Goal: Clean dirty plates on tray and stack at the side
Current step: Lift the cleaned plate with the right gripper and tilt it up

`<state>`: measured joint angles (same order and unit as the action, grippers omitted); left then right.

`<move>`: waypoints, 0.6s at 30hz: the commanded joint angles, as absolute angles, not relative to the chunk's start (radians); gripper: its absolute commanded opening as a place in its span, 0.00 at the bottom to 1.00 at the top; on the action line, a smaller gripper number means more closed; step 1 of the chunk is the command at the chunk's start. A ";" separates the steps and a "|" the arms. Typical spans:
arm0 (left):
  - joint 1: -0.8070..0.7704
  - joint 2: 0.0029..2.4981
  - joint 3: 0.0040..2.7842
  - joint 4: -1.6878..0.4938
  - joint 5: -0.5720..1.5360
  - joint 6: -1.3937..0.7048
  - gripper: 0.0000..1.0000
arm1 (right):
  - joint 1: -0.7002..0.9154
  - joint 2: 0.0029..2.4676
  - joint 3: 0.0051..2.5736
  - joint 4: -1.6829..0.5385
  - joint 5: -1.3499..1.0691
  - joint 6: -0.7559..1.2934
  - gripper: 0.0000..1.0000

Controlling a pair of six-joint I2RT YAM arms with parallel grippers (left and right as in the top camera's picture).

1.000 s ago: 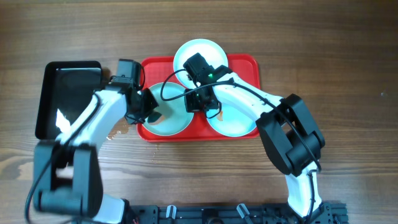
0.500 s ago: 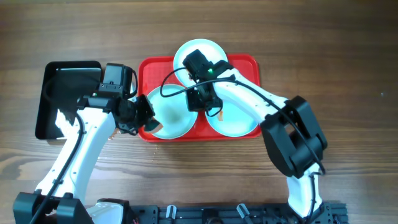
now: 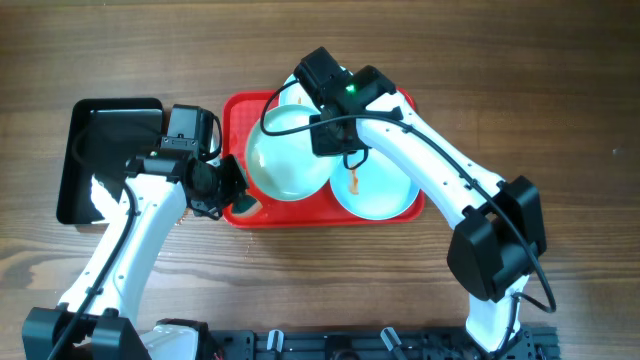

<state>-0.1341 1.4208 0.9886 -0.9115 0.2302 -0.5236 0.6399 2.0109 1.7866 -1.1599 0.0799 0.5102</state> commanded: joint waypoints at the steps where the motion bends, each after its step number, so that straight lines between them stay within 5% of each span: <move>1: -0.127 1.416 0.979 -0.896 0.227 -0.501 0.04 | 0.642 1.988 1.823 -1.195 0.246 0.500 0.04; 18: -0.127 1.502 0.979 -0.853 0.216 -0.501 0.04 | 0.712 1.987 1.826 -1.318 0.551 0.507 0.04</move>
<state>-0.1341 1.4784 0.9863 -0.8631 0.2298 -0.5198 0.6617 2.0106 1.7981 -1.3048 0.4397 0.5068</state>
